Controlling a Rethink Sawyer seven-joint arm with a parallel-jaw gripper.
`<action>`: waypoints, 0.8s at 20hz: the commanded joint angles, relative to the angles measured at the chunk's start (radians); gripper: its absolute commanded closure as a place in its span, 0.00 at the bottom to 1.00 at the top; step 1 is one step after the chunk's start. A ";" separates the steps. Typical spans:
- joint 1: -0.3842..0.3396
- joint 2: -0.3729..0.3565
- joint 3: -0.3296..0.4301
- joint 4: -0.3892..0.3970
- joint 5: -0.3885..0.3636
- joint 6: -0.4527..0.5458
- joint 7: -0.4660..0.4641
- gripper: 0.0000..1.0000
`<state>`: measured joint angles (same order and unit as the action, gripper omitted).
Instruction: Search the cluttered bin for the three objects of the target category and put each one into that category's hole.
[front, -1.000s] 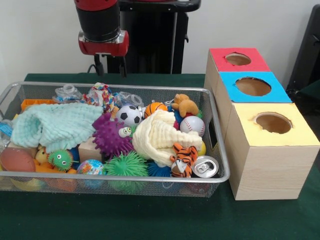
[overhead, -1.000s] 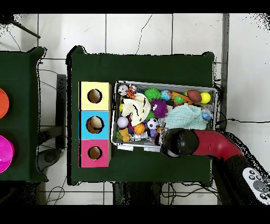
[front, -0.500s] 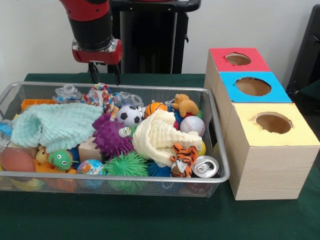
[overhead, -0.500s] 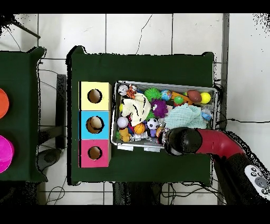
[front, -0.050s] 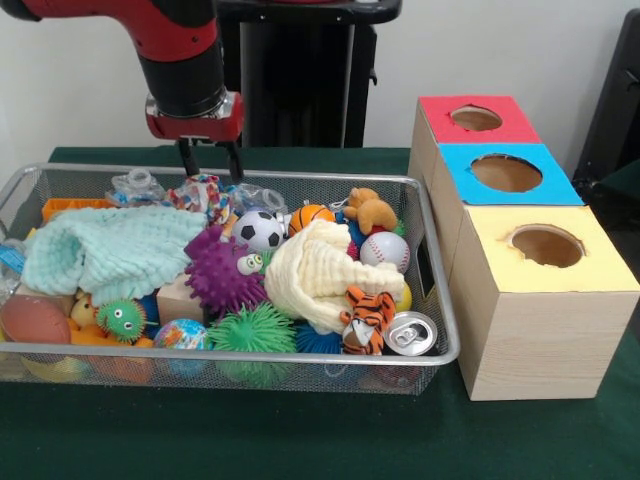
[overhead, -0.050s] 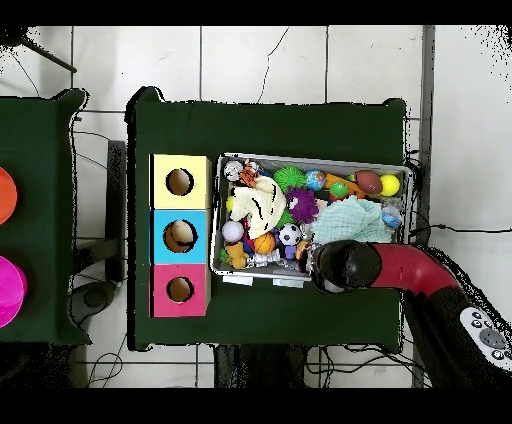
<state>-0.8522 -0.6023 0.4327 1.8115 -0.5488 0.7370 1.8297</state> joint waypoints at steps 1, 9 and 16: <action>-0.020 0.075 0.077 -0.100 -0.085 0.031 -0.256 0.00; -0.039 0.080 0.088 -0.095 -0.113 0.021 -0.250 0.00; -0.038 0.049 0.100 -0.112 -0.117 0.072 -0.261 0.00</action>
<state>-0.8866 -0.5582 0.4586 1.8079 -0.6119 0.7371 1.8297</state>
